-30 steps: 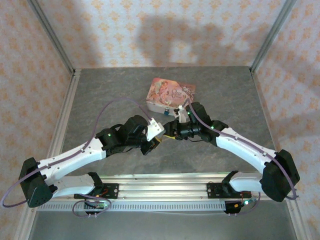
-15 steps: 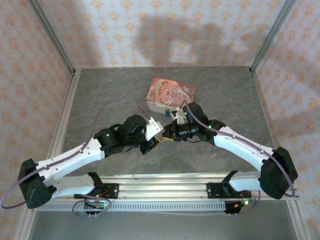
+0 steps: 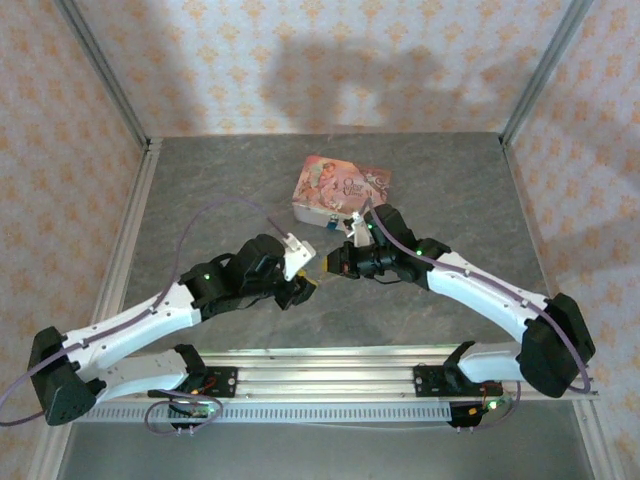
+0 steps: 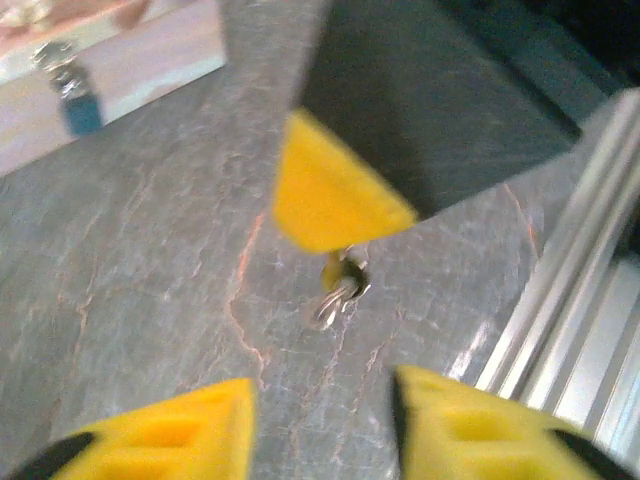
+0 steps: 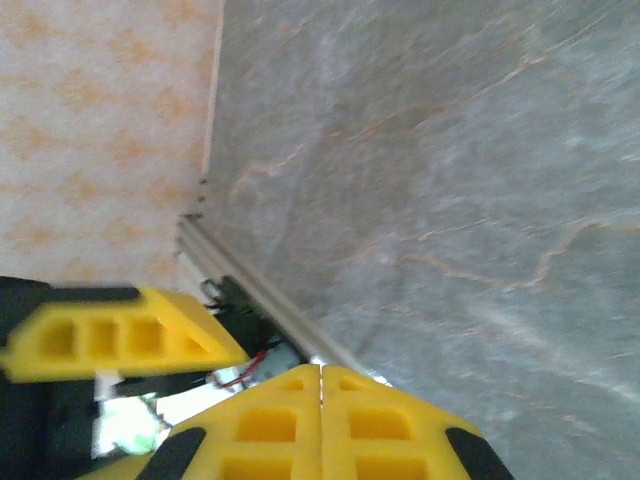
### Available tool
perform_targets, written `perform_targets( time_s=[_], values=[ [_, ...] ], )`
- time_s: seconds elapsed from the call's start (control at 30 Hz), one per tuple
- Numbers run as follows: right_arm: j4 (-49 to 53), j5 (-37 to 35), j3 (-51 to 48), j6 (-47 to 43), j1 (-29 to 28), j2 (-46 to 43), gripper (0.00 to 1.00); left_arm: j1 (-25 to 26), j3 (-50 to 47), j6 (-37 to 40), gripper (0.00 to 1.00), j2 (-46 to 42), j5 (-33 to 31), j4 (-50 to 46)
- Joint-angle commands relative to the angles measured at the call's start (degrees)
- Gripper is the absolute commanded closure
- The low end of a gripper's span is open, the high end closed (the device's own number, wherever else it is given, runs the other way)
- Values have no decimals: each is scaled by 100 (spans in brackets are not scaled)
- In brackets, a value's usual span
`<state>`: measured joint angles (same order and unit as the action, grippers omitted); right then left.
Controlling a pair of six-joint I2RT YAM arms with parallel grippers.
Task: Unlock the padlock with the key
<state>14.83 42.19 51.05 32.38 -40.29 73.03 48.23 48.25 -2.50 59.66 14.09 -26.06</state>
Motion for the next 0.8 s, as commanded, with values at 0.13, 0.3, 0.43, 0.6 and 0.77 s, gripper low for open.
perform_targets(
  time_s=[0.13, 0.3, 0.43, 0.6, 0.77],
  values=[
    [647, -2008, 441, -1561, 22, -492, 100, -224, -40, -1919, 16, -362, -888, -496],
    [371, -1952, 534, -2237, 22, -688, 100, -243, -146, -2146, 16, -540, -294, -346],
    [-4, -889, 671, -2437, 22, -685, 100, -316, -373, -2030, 16, -883, 515, 440],
    [-890, 107, 449, -2047, 160, -786, 100, -698, -406, -2091, 22, -1036, 1374, 1272],
    [-2085, 860, 96, -1087, 490, -783, 100, -1174, -494, -2351, 31, -966, 2124, 2050]
  ],
)
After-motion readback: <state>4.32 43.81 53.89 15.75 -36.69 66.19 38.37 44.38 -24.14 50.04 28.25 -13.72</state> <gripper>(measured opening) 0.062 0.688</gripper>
